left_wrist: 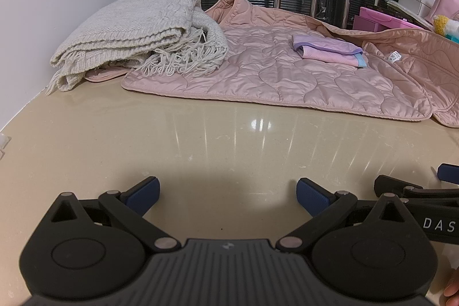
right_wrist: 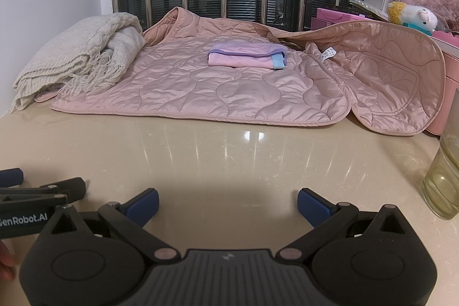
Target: Fold clothes
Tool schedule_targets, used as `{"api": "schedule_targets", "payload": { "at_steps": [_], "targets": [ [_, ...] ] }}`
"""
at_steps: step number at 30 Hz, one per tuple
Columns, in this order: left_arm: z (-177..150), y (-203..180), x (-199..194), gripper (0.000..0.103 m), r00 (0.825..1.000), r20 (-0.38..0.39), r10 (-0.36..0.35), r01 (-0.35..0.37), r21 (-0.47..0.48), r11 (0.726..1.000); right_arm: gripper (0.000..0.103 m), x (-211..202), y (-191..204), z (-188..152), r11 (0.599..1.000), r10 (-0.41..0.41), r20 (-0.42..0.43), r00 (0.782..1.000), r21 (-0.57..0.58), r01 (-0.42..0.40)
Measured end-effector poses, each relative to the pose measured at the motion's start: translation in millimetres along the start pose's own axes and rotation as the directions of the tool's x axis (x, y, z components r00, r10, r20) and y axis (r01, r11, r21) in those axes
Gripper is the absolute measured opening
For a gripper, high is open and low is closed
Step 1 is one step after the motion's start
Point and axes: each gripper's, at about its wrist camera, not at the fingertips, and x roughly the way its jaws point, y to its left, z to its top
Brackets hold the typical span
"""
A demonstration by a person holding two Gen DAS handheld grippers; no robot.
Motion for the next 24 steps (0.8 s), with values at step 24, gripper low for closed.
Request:
{"api": "schedule_targets", "payload": {
  "at_steps": [24],
  "targets": [
    [-1.2, -2.6, -3.1, 0.102, 1.000, 0.004, 0.014, -0.014, 0.005, 1.000, 0.103, -0.5, 0.7, -1.2, 1.000, 0.000, 0.000, 1.000, -0.001, 0.000]
  ]
}}
